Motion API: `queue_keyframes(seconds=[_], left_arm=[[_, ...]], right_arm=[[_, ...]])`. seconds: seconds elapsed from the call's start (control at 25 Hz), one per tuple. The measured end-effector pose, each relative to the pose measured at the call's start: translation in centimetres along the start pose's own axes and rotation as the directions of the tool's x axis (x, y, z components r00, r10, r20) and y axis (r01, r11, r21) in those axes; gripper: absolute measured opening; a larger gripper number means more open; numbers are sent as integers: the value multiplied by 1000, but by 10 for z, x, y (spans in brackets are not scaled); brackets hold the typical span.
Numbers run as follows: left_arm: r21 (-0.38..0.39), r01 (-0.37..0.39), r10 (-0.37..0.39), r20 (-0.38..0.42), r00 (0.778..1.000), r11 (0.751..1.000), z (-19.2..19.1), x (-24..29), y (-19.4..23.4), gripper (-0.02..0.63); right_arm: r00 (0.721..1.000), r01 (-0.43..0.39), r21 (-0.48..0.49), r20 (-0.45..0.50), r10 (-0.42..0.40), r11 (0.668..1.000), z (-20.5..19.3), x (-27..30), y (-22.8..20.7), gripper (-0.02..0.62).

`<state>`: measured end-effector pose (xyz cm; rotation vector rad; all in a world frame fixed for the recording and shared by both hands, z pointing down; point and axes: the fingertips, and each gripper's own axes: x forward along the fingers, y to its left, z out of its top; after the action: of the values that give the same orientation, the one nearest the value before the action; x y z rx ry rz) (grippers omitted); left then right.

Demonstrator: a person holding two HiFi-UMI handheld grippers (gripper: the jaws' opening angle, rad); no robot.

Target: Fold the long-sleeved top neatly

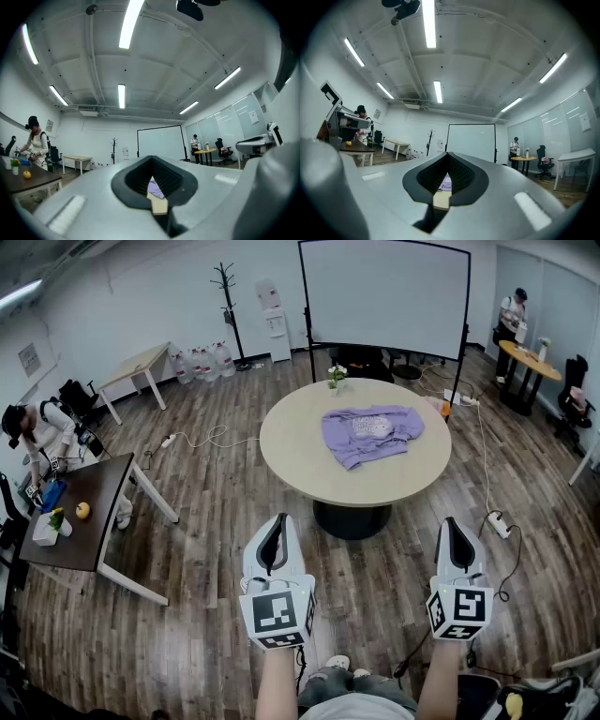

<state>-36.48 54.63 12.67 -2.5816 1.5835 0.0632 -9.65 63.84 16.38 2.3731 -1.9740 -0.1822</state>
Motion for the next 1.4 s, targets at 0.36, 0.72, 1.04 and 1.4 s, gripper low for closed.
queue_keyframes(seconds=[0.36, 0.72, 1.04, 1.4], left_arm=[[-4, 0, 0, -1, 1000, 1000, -3, 8, 5, 0], [-14, 4, -4, -4, 1000, 1000, -12, 26, 19, 0], [-21, 23, -23, -9, 1000, 1000, -23, 44, 30, 0], [-28, -3, 2, -33, 999, 1000, -38, 68, 43, 74]], right_arm=[[1000, 6, -2, -6, -6, 1000, -3, 7, 1, 21], [1000, 21, -12, -13, -21, 1000, -9, 24, 7, 21], [1000, 26, -3, -18, -26, 1000, -15, 39, 18, 21], [997, 61, 28, -37, -60, 998, -29, 59, 10, 80]])
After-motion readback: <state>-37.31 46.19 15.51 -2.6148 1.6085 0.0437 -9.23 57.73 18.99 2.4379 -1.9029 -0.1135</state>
